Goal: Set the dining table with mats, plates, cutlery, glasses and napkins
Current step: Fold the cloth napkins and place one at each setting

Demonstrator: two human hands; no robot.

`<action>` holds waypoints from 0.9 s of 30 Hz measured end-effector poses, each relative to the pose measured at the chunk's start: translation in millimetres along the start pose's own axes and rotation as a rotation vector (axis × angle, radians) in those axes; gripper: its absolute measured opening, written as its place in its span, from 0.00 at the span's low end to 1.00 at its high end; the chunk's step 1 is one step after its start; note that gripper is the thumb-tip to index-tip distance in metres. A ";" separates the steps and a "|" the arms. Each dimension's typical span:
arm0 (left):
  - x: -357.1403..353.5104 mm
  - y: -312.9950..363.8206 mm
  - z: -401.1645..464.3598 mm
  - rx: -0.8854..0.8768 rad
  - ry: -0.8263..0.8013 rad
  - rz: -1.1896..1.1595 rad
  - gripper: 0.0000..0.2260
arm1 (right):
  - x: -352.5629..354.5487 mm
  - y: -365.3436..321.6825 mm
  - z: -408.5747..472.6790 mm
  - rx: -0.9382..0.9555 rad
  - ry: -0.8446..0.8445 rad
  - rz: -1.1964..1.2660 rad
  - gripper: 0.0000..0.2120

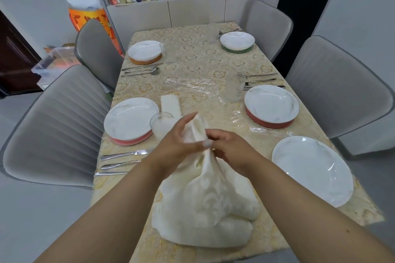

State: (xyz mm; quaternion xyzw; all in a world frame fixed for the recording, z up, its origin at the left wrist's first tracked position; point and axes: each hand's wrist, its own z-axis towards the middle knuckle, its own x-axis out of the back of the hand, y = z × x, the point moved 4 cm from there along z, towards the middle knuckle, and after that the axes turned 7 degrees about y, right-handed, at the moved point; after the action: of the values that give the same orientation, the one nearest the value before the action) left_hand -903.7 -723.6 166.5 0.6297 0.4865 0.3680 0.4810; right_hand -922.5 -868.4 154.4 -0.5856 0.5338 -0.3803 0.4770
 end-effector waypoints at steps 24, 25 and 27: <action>102.2 4.2 -14.3 0.163 0.079 -0.064 0.03 | 49.3 63.8 5.1 -0.215 0.144 -0.208 0.11; 105.4 3.6 -14.2 0.179 0.059 -0.062 0.03 | 54.5 65.9 9.3 -0.263 0.181 -0.135 0.08; 100.4 6.8 -17.2 0.218 -0.013 -0.037 0.07 | 63.8 65.7 14.5 -0.328 0.301 0.006 0.05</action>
State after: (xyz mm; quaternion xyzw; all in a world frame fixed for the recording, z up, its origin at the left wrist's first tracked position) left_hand -892.3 -622.7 177.2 0.6715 0.5321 0.2999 0.4197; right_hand -916.9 -927.5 83.2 -0.5902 0.6554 -0.3702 0.2915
